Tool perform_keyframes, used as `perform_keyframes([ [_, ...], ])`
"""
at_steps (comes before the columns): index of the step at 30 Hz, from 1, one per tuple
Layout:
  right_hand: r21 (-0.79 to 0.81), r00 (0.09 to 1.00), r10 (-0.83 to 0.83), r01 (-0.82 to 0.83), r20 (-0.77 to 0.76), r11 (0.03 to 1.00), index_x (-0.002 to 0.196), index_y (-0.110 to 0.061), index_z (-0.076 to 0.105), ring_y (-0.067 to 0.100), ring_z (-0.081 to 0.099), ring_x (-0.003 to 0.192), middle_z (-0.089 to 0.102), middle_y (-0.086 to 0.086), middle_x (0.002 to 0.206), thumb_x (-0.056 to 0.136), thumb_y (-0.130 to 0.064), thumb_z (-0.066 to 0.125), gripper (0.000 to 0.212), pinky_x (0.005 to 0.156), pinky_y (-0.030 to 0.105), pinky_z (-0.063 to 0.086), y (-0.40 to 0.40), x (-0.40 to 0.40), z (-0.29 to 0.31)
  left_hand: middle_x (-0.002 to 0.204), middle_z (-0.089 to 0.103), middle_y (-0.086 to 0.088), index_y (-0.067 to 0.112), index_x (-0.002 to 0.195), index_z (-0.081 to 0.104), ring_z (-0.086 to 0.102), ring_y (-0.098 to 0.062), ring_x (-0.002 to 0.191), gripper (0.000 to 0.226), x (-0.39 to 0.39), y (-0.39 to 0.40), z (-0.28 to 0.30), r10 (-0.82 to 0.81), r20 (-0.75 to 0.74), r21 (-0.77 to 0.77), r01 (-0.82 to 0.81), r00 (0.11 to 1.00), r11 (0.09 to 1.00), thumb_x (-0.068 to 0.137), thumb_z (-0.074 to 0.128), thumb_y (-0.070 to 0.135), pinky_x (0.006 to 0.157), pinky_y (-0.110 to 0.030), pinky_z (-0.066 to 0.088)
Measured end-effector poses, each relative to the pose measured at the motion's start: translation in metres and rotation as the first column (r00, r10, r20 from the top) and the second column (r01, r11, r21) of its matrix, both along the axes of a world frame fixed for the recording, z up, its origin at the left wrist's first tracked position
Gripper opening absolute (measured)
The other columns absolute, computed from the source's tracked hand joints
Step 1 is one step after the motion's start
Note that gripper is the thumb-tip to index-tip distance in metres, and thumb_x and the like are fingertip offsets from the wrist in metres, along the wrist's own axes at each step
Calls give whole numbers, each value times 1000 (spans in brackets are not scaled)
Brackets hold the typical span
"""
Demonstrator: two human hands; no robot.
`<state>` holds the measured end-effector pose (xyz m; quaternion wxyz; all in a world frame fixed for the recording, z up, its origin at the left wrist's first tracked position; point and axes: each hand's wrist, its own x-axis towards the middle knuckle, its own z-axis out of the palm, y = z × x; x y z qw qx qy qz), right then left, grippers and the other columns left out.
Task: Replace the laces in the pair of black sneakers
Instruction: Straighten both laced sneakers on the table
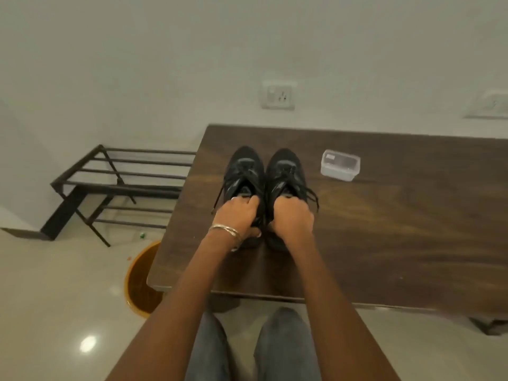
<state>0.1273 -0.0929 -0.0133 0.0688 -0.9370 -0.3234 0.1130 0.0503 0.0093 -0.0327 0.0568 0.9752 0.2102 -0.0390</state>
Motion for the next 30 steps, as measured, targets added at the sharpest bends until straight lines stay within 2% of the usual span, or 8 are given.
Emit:
perform_keyframes([
  [7, -105, 999, -30, 28, -11, 994, 109, -11, 62, 31, 57, 108, 62, 10, 108, 92, -20, 65, 19, 74, 36, 46, 18, 23, -13, 112, 60, -15, 7, 120, 46, 59, -34, 104, 47, 24, 13, -5, -1, -145, 36, 7, 989, 999, 84, 69, 26, 83, -40, 48],
  [8, -127, 999, -33, 28, -32, 992, 110, -11, 62, 30, 56, 110, 61, 10, 110, 93, -17, 64, 19, 77, 37, 48, 18, 23, -12, 104, 63, -17, 5, 113, 52, 63, -34, 96, 43, 25, 11, -4, 1, -126, 45, 5, 992, 999, 79, 73, 21, 78, -40, 51],
  [11, -191, 995, 9, -27, -96, 981, 109, -12, 60, 28, 53, 116, 59, 10, 114, 95, -12, 60, 14, 85, 39, 50, 18, 28, -3, 50, 58, -9, 8, 64, 64, 59, -26, 44, 44, 28, 11, 6, 22, -114, 73, -14, 993, 997, 29, 91, 14, 41, -27, 47],
  [13, -214, 989, 18, -50, -150, 975, 112, -11, 60, 29, 52, 119, 58, 11, 117, 96, -11, 58, 16, 89, 41, 50, 17, 27, 8, 42, 52, -6, 10, 54, 62, 53, -24, 35, 43, 30, 13, -2, 23, -102, -20, -25, 994, 999, 21, 90, 9, 37, -24, 43],
  [16, -226, 976, 20, -70, -217, 972, 116, -13, 60, 28, 53, 120, 58, 11, 121, 95, -13, 59, 21, 94, 43, 51, 18, 25, 36, 65, 64, -14, 5, 79, 68, 65, -29, 61, 33, 30, 9, 48, 10, -300, -70, -32, 954, 997, 52, 86, 12, 57, -31, 52],
  [19, -233, 965, 40, -103, -259, 967, 118, -15, 60, 27, 53, 120, 61, 8, 120, 94, -15, 61, 24, 95, 43, 51, 25, 26, 76, 115, 62, -17, 3, 121, 53, 56, -35, 110, 28, 33, 12, 90, 48, -312, -88, -79, 949, 993, 94, 45, 6, 93, -41, 42],
  [21, -223, 959, 76, -140, -274, 965, 117, -15, 61, 27, 53, 119, 61, 7, 119, 93, -16, 62, 24, 94, 42, 51, 29, 34, 124, 120, 60, -16, 4, 124, 50, 54, -34, 115, 30, 36, 18, 138, 54, -331, -84, -86, 942, 993, 96, 39, 6, 96, -41, 39],
  [30, -110, 977, 133, -153, -169, 982, 117, -13, 60, 26, 53, 118, 61, 7, 115, 95, -15, 58, 22, 86, 39, 52, 81, 25, 178, 121, 59, -17, 4, 125, 49, 52, -34, 117, 29, 33, 77, 199, 91, -271, 26, -87, 958, 996, 96, 41, 6, 101, -40, 38],
])
